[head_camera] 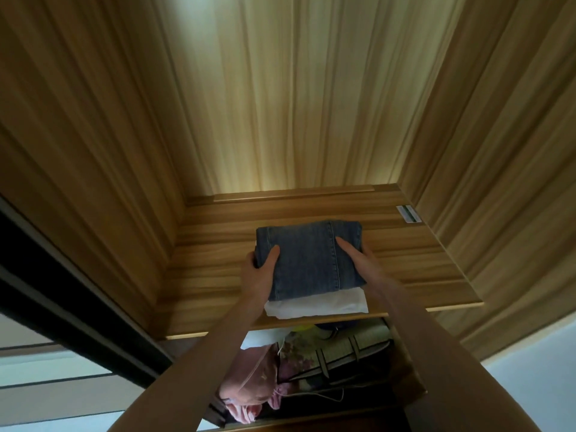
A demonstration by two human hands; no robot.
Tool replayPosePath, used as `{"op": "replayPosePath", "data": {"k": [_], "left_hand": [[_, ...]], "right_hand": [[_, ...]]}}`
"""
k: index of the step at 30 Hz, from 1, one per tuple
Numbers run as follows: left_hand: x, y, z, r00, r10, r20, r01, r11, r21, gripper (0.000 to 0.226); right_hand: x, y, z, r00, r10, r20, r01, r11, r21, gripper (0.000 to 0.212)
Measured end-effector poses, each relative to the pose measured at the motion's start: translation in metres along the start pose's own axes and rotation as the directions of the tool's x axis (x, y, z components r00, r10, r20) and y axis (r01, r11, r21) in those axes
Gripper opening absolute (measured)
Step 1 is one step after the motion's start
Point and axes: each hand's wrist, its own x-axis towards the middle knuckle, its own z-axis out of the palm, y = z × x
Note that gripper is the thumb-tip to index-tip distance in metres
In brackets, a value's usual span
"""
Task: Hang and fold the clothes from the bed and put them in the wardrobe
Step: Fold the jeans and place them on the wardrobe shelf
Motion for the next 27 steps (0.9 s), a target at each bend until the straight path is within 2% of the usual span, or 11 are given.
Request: {"op": "replayPosePath", "data": {"k": [3, 8, 11, 13, 15, 17, 19, 21, 24, 27], "left_hand": [[0.013, -0.018, 0.003, 0.999, -0.033, -0.019, 0.034, 0.999, 0.027, 0.046], [0.028, -0.042, 0.007, 0.997, -0.067, -0.039, 0.073, 0.984, 0.16, 0.056], [0.034, -0.051, 0.006, 0.996, -0.034, -0.086, 0.06, 0.943, 0.326, 0.056], [0.036, -0.052, 0.005, 0.993, 0.024, -0.116, 0.039, 0.86, 0.509, 0.064], [0.037, -0.05, 0.002, 0.985, 0.121, -0.124, -0.012, 0.762, 0.647, 0.069], [0.036, -0.047, 0.001, 0.963, 0.261, -0.07, -0.122, 0.652, 0.749, 0.069], [0.033, -0.047, 0.001, 0.91, 0.411, 0.055, -0.288, 0.531, 0.797, 0.062], [0.028, -0.052, 0.003, 0.839, 0.505, 0.203, -0.44, 0.407, 0.801, 0.056], [0.022, -0.063, 0.006, 0.776, 0.515, 0.364, -0.541, 0.247, 0.804, 0.059], [0.021, -0.069, 0.007, 0.793, 0.479, 0.378, -0.518, 0.203, 0.831, 0.059]], "right_hand": [[0.023, 0.015, -0.004, 0.999, 0.044, -0.019, -0.045, 0.999, -0.025, 0.081], [0.041, 0.037, -0.01, 0.995, 0.076, -0.06, -0.082, 0.99, -0.115, 0.078], [0.045, 0.046, -0.009, 0.995, 0.035, -0.094, -0.056, 0.972, -0.229, 0.072], [0.047, 0.05, -0.007, 0.991, -0.062, -0.118, 0.015, 0.932, -0.363, 0.07], [0.048, 0.055, -0.006, 0.962, -0.219, -0.165, 0.089, 0.819, -0.566, 0.072], [0.046, 0.062, -0.007, 0.901, -0.398, -0.174, 0.123, 0.618, -0.776, 0.074], [0.041, 0.068, -0.006, 0.834, -0.547, -0.068, 0.215, 0.437, -0.874, 0.068], [0.036, 0.076, -0.003, 0.782, -0.618, 0.088, 0.335, 0.297, -0.894, 0.063], [0.031, 0.091, 0.002, 0.793, -0.588, 0.158, 0.349, 0.225, -0.91, 0.069], [0.033, 0.094, 0.003, 0.816, -0.559, 0.149, 0.318, 0.219, -0.922, 0.076]]}}
